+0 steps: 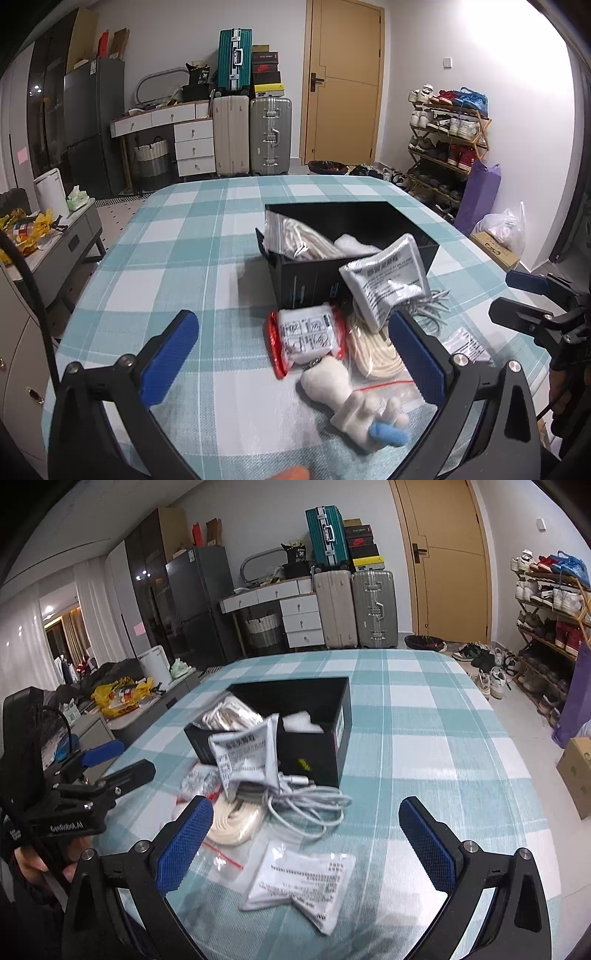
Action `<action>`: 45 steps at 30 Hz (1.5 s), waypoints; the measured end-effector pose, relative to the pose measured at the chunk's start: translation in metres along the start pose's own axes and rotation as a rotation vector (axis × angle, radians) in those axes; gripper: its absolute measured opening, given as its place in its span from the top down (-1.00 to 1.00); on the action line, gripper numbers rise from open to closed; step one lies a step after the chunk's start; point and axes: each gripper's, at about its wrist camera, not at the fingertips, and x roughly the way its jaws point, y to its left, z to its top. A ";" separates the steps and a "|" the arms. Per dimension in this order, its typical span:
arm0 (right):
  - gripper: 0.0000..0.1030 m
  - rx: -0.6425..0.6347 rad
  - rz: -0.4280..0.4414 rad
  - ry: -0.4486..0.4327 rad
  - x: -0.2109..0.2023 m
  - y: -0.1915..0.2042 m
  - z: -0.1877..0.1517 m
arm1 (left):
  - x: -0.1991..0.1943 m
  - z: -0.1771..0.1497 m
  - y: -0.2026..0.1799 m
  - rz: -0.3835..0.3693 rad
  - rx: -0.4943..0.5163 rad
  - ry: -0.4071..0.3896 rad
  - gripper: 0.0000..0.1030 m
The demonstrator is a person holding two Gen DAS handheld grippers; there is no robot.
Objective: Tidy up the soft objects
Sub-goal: 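Withdraw both tools from the box toward the remaining items, then grasp the white printed sachet with the right gripper while the left gripper grasps the plush toy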
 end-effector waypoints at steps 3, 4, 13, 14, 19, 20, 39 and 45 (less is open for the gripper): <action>-0.99 0.016 0.001 0.023 0.003 -0.003 -0.009 | 0.000 -0.009 -0.001 0.012 0.020 -0.019 -1.00; -0.99 0.017 0.001 0.032 0.005 -0.003 -0.013 | 0.001 -0.012 -0.001 0.019 0.025 -0.024 -1.00; -0.99 -0.016 -0.005 0.099 0.020 0.004 -0.035 | 0.008 -0.023 0.002 -0.003 0.009 0.005 -1.00; -0.99 -0.017 -0.003 0.108 0.022 0.006 -0.037 | 0.009 -0.024 0.002 -0.003 0.007 0.008 -1.00; -0.99 -0.029 0.002 0.140 0.031 0.011 -0.042 | 0.012 -0.028 0.006 0.002 -0.004 0.025 -1.00; -0.99 -0.042 -0.001 0.145 0.033 0.014 -0.043 | 0.012 -0.028 0.006 0.003 -0.007 0.024 -1.00; -0.93 -0.115 -0.080 0.186 0.047 0.018 -0.053 | 0.016 -0.030 0.006 0.005 0.000 0.038 -1.00; -0.66 -0.136 -0.086 0.183 0.047 0.020 -0.053 | 0.016 -0.030 0.006 0.006 0.001 0.038 -1.00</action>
